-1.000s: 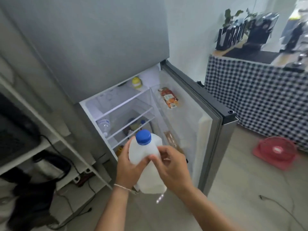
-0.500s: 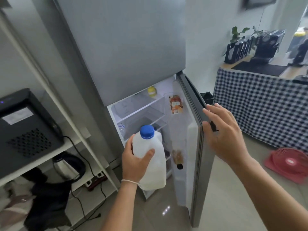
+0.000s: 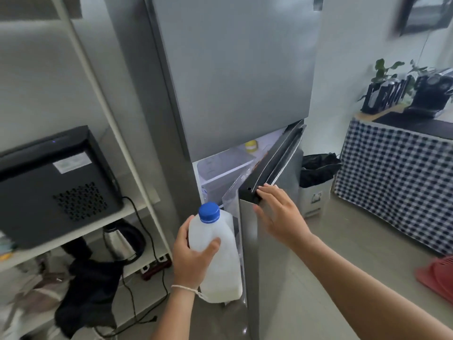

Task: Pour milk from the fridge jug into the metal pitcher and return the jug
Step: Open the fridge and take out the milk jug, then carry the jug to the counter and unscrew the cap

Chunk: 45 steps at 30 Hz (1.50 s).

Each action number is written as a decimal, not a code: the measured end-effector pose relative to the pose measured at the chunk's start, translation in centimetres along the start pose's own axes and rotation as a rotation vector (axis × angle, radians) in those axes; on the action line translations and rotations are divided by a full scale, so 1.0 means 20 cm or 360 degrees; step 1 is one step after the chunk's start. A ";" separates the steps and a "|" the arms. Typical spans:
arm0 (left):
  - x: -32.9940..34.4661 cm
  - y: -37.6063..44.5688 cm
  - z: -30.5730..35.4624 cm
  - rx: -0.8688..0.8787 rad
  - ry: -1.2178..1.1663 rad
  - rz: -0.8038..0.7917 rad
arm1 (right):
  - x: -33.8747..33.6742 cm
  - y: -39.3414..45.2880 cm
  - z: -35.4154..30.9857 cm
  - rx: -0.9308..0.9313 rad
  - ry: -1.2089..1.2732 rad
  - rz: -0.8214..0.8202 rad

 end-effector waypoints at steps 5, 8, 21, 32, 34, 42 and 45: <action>-0.18 0.06 -0.04 -0.0033 0.0043 0.0082 | 0.33 0.27 -0.15 -0.0107 -0.0117 -0.0164; -0.27 0.10 -0.07 -0.0067 0.0114 0.0105 | 0.51 0.42 -0.24 -0.0146 -0.0228 -0.0253; -0.36 0.24 -0.21 -0.0150 0.0118 0.0146 | 0.86 0.65 -0.27 -0.0014 -0.0275 -0.0681; 0.01 0.28 -0.02 0.0015 0.0062 -0.0279 | 0.35 0.02 -0.30 0.0682 0.1175 -0.0110; 0.18 0.24 0.04 0.0051 0.0061 -0.0491 | 0.22 -0.06 -0.17 0.0923 0.1199 0.0065; 1.08 -0.22 0.32 0.0151 -0.0107 -0.1176 | -0.48 -0.59 0.32 0.1184 0.1107 0.0679; 1.46 -0.51 0.46 0.0205 -0.0174 -0.1446 | -0.82 -0.85 0.48 0.1292 0.0967 0.0988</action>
Point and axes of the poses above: each hand's wrist, its own y-axis towards the middle knuckle, its own x-axis out of the palm, z = x × y, the point moved 5 cm from there along y, towards the middle knuckle, and after that the axes turned 1 degree about -y, right-handed, at the moved point
